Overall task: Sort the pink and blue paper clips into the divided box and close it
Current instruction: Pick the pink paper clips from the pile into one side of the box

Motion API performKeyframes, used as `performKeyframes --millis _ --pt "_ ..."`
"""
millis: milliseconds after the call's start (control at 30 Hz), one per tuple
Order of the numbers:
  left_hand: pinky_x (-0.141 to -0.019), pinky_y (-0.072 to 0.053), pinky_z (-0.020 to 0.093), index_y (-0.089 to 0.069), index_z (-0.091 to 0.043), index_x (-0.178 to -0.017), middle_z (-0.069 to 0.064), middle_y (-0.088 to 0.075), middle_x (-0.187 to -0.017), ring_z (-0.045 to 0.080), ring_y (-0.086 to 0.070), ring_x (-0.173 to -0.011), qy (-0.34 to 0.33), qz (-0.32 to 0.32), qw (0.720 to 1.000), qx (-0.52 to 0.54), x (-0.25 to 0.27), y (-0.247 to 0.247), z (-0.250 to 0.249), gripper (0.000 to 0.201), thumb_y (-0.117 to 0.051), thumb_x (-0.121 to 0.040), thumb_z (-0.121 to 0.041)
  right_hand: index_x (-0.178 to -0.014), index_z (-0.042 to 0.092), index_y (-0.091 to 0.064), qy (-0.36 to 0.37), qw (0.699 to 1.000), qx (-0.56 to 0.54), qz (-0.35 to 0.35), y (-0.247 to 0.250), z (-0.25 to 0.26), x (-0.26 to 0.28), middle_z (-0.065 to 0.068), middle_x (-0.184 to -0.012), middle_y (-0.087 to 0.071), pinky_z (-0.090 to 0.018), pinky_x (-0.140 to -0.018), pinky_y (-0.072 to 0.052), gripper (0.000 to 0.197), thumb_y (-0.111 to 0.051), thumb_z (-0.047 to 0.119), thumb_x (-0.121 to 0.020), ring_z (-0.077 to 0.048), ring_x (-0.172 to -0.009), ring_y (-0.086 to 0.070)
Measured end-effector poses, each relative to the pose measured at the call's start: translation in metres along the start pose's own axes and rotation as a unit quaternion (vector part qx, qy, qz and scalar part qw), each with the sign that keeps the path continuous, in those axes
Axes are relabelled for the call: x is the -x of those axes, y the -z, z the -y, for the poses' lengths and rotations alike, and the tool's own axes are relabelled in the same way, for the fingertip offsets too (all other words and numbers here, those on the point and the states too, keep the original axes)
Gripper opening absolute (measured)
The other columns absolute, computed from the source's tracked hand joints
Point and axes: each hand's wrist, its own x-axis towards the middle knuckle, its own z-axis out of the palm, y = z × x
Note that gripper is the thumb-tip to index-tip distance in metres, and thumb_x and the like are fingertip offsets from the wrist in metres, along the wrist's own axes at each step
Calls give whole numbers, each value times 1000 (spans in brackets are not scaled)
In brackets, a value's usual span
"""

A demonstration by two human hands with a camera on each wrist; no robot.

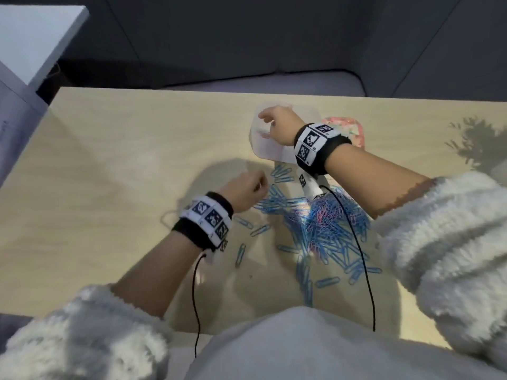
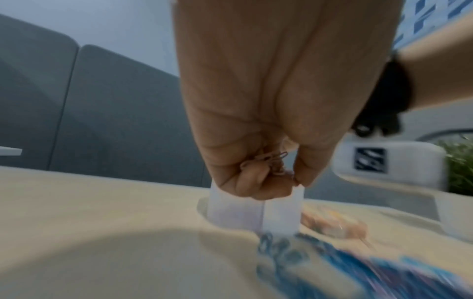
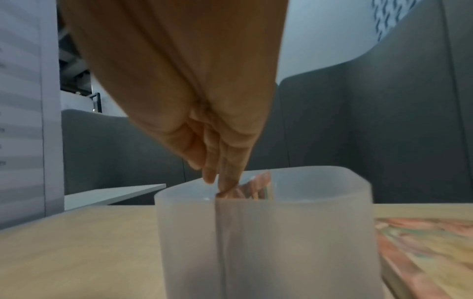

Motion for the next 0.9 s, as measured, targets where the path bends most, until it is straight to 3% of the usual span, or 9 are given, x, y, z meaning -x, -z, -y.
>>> performKeyframes --millis 133,233,367,500,567,633,667,800,900 --pt "-77 -38 34 -54 2 -104 23 -62 -103 34 -57 -94 2 -107 994 13 -49 35 -15 21 -44 -94 -13 -115 3 -61 23 983 -113 -141 14 -12 28 -16 -113 -66 -32 -99 -45 44 -36 -6 -79 -26 -107 -60" --pt "-87 -41 39 -55 0 -108 24 -59 -115 37 -55 -106 34 -142 989 -21 -86 45 -24 25 -43 -93 -15 -100 -3 -65 38 966 -185 -179 14 -29 61 -21 -97 -68 -31 -88 -49 34 -40 -9 -77 -22 -87 -62" --pt "-97 -40 42 -51 1 -119 25 -51 -127 40 -50 -116 63 -103 987 -105 -120 43 -25 32 -41 -93 -13 -95 1 -66 -10 970 -192 -148 6 -61 106 -11 -88 -67 -30 -77 -50 22 -46 -4 -85 -19 -82 -61" --pt "-101 -39 40 -46 -2 -128 23 -51 -131 38 -49 -120 52 -67 992 -90 -123 34 -23 36 -40 -94 -12 -93 4 -67 -56 980 -153 -114 -6 -94 136 -2 -86 -64 -32 -80 -51 22 -48 -3 -86 -22 -80 -63" --pt "-98 -37 39 -51 -2 -122 22 -53 -127 36 -51 -116 10 -129 990 -59 -110 31 -25 35 -39 -90 -8 -92 5 -69 -74 985 -127 -88 -14 -101 146 -1 -86 -66 -30 -81 -49 23 -48 -3 -85 -19 -80 -61" --pt "-90 -40 40 -59 -3 -106 20 -59 -112 35 -55 -104 -65 -222 972 -42 -87 23 -27 33 -34 -86 -10 -89 7 -71 -69 991 -95 -63 -23 -102 151 -5 -90 -71 -32 -84 -50 24 -49 -2 -84 -19 -83 -62" --pt "-85 -42 39 -61 -4 -100 19 -60 -104 34 -56 -98 -95 -233 967 -38 -74 16 -26 29 -36 -86 -8 -88 8 -71 -61 994 -79 -48 -26 -100 151 -7 -92 -73 -33 -85 -50 24 -50 -1 -83 -20 -84 -62" --pt "-83 -43 34 -65 -8 -101 13 -64 -103 31 -59 -98 -121 -52 990 -52 -30 -27 -9 20 -54 -85 -5 -95 11 -71 -18 1000 13 0 -37 -93 144 -11 -103 -69 -36 -86 -47 22 -55 4 -82 -29 -102 -59" --pt "-91 -43 39 -64 -11 -114 13 -63 -115 34 -57 -102 -137 20 984 -112 -18 -53 0 33 -45 -86 -13 -103 13 -69 2 997 81 18 -41 -86 139 -9 -109 -62 -38 -83 -44 22 -54 13 -87 -28 -110 -50"
